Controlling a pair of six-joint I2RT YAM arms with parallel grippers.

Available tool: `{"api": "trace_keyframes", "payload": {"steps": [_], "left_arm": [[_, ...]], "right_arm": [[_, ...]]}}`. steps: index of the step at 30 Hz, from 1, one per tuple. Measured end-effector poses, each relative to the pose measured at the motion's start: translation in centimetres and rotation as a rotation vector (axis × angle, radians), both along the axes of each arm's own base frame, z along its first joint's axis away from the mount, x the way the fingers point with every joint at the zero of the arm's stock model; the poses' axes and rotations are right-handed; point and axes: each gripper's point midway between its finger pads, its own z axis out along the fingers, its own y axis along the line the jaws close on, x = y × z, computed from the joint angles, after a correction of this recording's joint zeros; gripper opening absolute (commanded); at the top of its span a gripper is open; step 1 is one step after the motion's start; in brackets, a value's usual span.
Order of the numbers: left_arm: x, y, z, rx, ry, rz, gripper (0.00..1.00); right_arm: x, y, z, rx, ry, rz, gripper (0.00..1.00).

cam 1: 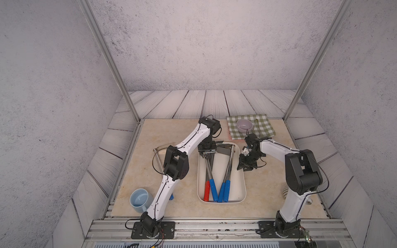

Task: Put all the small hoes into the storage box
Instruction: Place the hoe in the storage box.

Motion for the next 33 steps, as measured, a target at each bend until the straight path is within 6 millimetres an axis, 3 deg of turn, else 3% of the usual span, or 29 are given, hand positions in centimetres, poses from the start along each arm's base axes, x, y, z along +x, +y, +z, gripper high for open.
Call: {"api": "trace_keyframes", "payload": {"steps": [10,22,33], "left_arm": [[-0.7,0.9,0.9,-0.088,-0.041,-0.001,0.51],[-0.2,-1.1,-1.4,-0.28,-0.042,-0.019,0.5],[-1.0,-1.4,-2.3,-0.414,-0.043,0.004,0.47]], "right_arm": [[-0.1,0.1,0.0,0.0,0.001,0.002,0.31],[-0.1,0.0,0.0,0.0,0.001,0.003,0.31],[-0.1,0.0,0.0,-0.001,0.001,0.003,0.3]]}}
